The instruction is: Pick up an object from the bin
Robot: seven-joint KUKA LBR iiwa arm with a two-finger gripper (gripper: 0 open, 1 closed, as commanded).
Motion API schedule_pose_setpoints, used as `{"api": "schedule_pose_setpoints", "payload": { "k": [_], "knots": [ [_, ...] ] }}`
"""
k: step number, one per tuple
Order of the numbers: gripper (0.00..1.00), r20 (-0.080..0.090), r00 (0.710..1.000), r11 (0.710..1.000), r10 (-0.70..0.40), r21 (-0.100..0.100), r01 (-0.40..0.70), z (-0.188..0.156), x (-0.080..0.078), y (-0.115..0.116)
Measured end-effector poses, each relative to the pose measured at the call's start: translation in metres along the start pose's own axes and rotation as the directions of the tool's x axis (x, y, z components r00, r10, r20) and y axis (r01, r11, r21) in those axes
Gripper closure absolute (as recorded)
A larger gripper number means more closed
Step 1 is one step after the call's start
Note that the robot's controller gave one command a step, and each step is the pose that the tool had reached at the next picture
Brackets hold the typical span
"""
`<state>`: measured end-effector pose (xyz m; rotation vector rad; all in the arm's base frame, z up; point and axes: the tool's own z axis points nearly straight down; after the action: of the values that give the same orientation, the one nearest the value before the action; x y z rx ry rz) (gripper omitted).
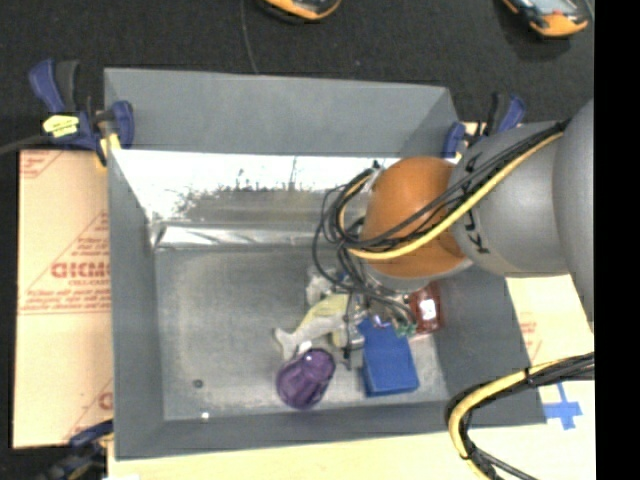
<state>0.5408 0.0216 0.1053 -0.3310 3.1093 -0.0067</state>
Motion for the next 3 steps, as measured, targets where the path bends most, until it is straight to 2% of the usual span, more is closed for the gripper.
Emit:
{"api": "schedule_pose_setpoints", "payload": {
  "k": [1,2,3],
  "knots": [
    [1.00,0.002,0.981,0.981,-0.193,0.003,0.193,0.036,-0.003,-0.080],
    [1.00,0.002,0.981,0.981,-0.193,0.003,0.193,0.036,-0.003,-0.080],
    [1.00,-0.002,0.976,0.976,-0.217,0.001,0.217,-0.021,-0.008,-0.074]
  ]
}}
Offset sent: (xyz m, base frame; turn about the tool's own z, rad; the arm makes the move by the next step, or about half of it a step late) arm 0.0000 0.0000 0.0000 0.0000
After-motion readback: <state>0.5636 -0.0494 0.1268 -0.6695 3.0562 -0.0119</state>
